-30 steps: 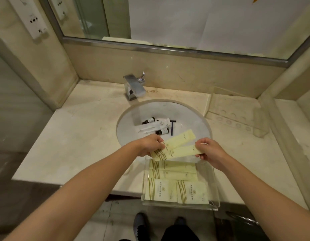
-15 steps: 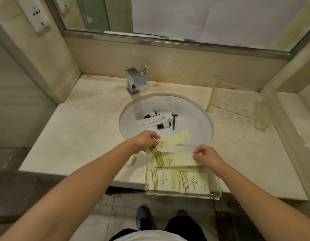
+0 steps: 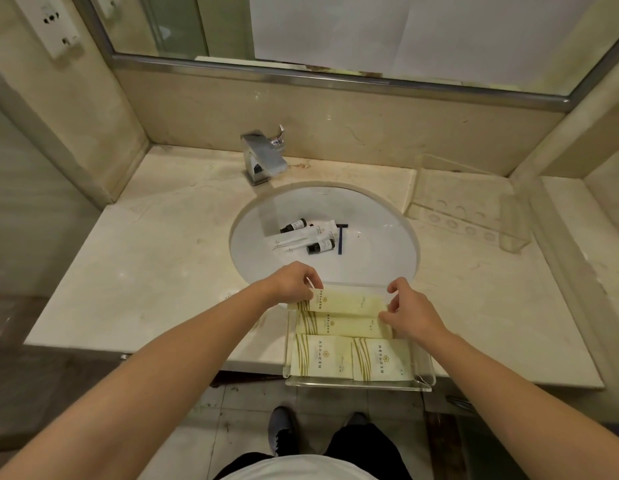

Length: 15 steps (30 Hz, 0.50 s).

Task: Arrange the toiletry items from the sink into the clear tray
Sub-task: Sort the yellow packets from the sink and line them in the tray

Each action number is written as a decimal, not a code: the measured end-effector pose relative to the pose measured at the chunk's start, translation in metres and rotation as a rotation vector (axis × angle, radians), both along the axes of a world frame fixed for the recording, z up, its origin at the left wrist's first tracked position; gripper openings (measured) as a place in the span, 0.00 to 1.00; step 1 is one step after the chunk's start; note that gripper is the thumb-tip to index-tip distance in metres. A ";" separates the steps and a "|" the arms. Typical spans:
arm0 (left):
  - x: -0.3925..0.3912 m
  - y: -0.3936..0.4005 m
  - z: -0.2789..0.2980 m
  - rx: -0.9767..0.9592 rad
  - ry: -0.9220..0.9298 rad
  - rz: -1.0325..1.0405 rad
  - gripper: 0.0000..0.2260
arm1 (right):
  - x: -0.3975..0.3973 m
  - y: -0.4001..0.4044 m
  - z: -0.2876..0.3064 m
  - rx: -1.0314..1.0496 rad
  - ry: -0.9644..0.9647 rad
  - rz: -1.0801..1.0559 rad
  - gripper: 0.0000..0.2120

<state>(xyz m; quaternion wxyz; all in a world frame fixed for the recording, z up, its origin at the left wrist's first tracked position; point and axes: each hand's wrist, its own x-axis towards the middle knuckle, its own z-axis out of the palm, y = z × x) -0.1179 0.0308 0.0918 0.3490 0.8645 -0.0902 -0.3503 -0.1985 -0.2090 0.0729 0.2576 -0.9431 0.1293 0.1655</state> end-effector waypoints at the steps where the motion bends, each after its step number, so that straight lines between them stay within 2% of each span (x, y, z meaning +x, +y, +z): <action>1: 0.000 -0.001 -0.001 0.014 -0.014 -0.017 0.11 | 0.000 0.000 0.001 -0.005 0.014 0.025 0.18; 7: -0.004 -0.010 -0.007 0.094 -0.138 -0.112 0.10 | 0.001 0.000 -0.003 -0.025 0.013 0.055 0.15; 11: -0.007 -0.013 -0.012 0.170 -0.279 -0.121 0.07 | 0.001 0.003 -0.006 -0.065 -0.010 0.066 0.10; 15: -0.014 -0.015 -0.015 0.271 -0.443 -0.185 0.05 | 0.001 0.003 -0.010 -0.101 -0.023 0.082 0.10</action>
